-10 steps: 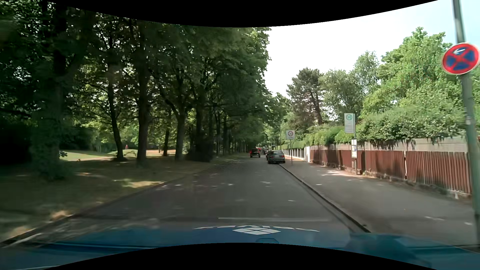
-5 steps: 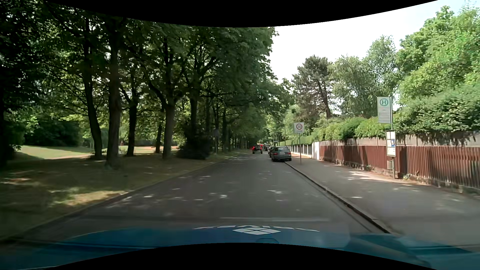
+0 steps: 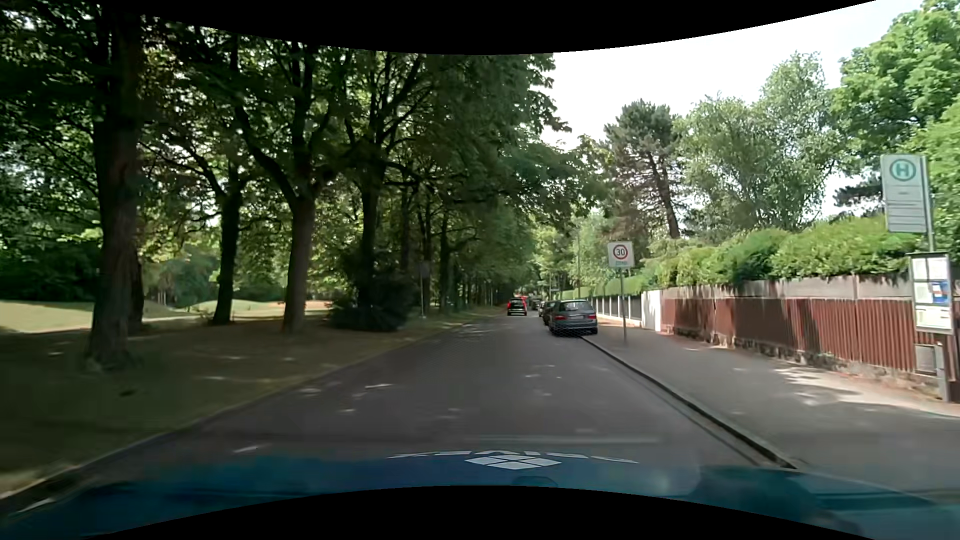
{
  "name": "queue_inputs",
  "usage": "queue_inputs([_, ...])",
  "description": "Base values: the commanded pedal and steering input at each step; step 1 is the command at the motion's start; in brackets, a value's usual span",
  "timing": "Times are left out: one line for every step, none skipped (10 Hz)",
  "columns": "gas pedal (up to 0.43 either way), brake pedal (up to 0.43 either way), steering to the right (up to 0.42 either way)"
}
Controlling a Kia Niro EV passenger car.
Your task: Follow the waypoints while adhering to traffic rules and regulations
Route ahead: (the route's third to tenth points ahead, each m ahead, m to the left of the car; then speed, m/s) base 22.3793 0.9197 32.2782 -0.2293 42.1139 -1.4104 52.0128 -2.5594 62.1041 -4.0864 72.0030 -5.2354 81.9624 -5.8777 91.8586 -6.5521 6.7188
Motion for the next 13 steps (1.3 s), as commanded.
queue_inputs([0.177, 0.0, -0.002])
queue_inputs([0.177, 0.0, -0.002])
queue_inputs([0.177, 0.0, -0.002])
queue_inputs([0.177, 0.0, -0.001])
queue_inputs([0.177, 0.0, -0.001])
queue_inputs([0.177, 0.0, -0.001])
queue_inputs([0.177, 0.0, -0.001])
queue_inputs([0.177, 0.0, -0.001])
queue_inputs([0.177, 0.0, -0.001])
queue_inputs([0.177, 0.0, -0.001])
queue_inputs([0.177, 0.0, -0.001])
queue_inputs([0.177, 0.0, -0.001])
queue_inputs([0.177, 0.0, 0.0])
